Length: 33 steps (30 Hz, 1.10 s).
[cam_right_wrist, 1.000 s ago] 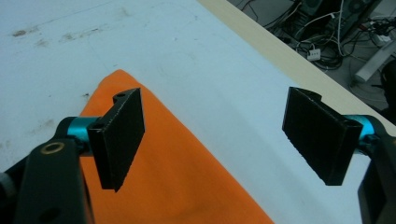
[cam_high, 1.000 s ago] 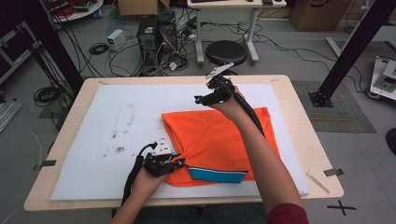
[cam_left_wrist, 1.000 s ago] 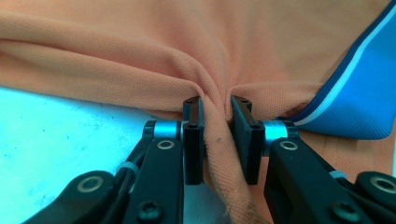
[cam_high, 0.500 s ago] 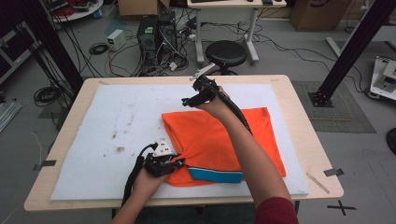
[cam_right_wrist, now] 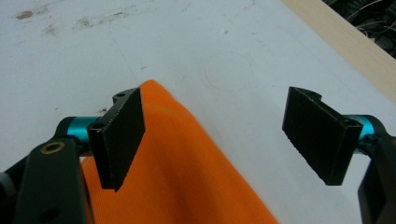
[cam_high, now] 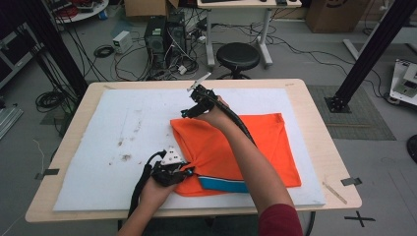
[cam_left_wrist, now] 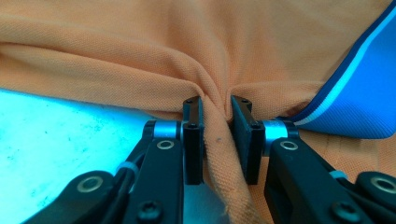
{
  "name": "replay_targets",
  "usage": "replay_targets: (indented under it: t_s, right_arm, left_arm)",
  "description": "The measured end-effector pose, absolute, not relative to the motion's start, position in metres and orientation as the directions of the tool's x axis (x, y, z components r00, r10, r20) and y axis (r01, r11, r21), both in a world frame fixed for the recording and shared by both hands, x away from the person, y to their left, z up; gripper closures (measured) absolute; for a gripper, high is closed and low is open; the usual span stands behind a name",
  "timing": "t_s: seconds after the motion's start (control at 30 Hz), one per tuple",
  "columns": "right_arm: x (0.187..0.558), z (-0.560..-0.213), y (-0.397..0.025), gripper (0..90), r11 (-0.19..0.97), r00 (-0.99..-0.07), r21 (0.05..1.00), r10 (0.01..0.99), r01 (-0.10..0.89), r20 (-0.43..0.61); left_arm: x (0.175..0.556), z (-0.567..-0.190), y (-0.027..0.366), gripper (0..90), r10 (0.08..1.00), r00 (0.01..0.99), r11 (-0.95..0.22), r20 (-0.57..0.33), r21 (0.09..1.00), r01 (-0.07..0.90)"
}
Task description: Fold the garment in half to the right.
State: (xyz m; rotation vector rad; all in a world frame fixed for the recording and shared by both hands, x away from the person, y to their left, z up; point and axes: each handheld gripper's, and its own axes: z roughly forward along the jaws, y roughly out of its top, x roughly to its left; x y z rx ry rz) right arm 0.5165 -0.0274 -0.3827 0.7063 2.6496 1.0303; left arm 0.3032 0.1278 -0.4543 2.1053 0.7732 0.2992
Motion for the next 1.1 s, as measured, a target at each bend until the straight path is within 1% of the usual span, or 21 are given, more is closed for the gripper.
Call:
replay_targets:
  t_s: [0.17, 0.37, 0.7, 0.83, 0.87, 0.9, 1.0, 1.03, 1.07, 1.1]
  right_arm:
    - [0.518, -0.388, -0.021, 21.6, 0.645, -0.866, 0.678, 0.499, 0.353, -0.024]
    - [0.519, -0.401, -0.010, 21.6, 0.652, -0.870, 0.659, 0.493, 0.375, 0.008]
    - [0.518, -0.417, 0.008, 21.6, 0.674, -0.889, 0.642, 0.457, 0.365, 0.025]
    - [0.518, -0.425, 0.016, 23.6, 0.692, -0.897, 0.626, 0.440, 0.359, 0.029]
    - [0.518, -0.430, 0.020, 25.7, 0.701, -0.902, 0.615, 0.430, 0.362, 0.041]
    - [0.518, -0.430, 0.020, 25.7, 0.701, -0.902, 0.615, 0.430, 0.362, 0.041]
    - [0.519, -0.440, 0.027, 36.5, 0.733, -0.908, 0.577, 0.416, 0.362, 0.041]
    - [0.518, -0.441, 0.028, 39.2, 0.738, -0.912, 0.580, 0.410, 0.345, 0.021]
    - [0.518, -0.440, 0.029, 46.1, 0.740, -0.915, 0.583, 0.404, 0.336, 0.014]
    - [0.518, -0.440, 0.029, 46.1, 0.740, -0.915, 0.583, 0.404, 0.336, 0.014]
  left_arm:
    - [0.303, -0.454, 0.128, 75.8, 0.622, 0.781, -0.451, -0.056, 0.790, 0.416]
    - [0.303, -0.454, 0.128, 75.8, 0.621, 0.782, -0.452, -0.055, 0.790, 0.415]
    - [0.303, -0.454, 0.128, 75.8, 0.621, 0.781, -0.451, -0.056, 0.790, 0.415]
    - [0.303, -0.454, 0.128, 75.8, 0.621, 0.782, -0.451, -0.055, 0.790, 0.414]
    - [0.303, -0.454, 0.128, 75.8, 0.622, 0.781, -0.449, -0.056, 0.791, 0.415]
    - [0.303, -0.454, 0.128, 75.8, 0.622, 0.781, -0.449, -0.056, 0.791, 0.415]
    - [0.303, -0.454, 0.128, 75.8, 0.621, 0.782, -0.450, -0.056, 0.791, 0.414]
    - [0.303, -0.454, 0.128, 75.8, 0.621, 0.782, -0.451, -0.055, 0.790, 0.414]
    - [0.303, -0.454, 0.128, 75.8, 0.623, 0.781, -0.449, -0.055, 0.791, 0.415]
    - [0.303, -0.454, 0.128, 75.8, 0.623, 0.781, -0.449, -0.055, 0.791, 0.415]
